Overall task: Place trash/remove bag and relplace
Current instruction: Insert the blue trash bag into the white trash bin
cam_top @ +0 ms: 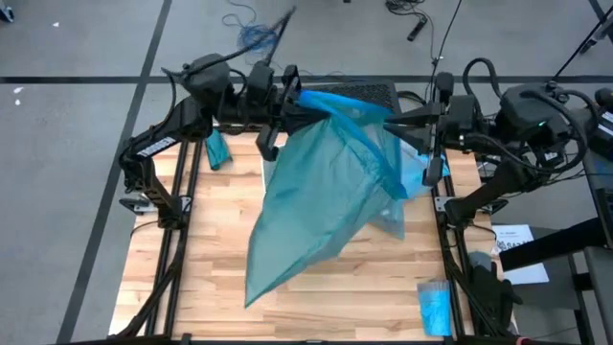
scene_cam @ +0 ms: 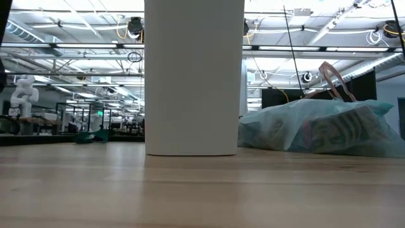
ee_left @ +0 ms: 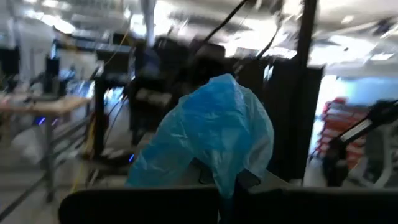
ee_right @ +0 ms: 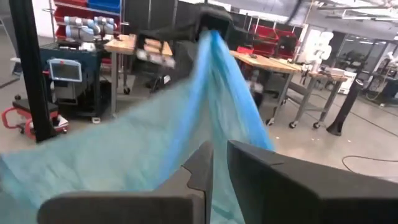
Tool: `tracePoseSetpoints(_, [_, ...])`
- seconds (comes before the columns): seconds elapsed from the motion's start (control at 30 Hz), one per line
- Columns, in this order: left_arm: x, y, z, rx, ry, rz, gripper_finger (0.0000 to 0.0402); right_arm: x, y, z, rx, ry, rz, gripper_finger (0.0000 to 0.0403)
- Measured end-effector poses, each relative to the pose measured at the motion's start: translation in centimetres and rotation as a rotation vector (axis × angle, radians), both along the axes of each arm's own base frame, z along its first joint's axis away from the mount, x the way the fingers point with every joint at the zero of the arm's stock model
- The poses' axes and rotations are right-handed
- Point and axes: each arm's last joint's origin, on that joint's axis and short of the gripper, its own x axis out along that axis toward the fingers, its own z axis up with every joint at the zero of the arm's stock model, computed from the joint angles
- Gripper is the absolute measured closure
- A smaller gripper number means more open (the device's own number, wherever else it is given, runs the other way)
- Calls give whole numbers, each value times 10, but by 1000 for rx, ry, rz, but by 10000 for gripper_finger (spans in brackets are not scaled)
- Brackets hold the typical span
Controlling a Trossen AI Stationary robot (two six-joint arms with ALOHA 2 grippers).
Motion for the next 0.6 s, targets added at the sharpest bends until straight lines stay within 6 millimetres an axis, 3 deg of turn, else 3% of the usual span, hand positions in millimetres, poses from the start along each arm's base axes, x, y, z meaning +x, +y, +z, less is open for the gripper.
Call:
tracePoseSetpoints(0.17, [0,3,-2,-8,23,-26,402,-1,2,1,28,-8,58,362])
tracePoseSetpoints(0.4, [-14,-33,19,-99,-98,-225,402,-3,1,1,31,-12,56,364])
tracePoseSetpoints(0.6, [-32,-54,37,-117,-187,-257,402,-3,1,3,4,-28,58,364])
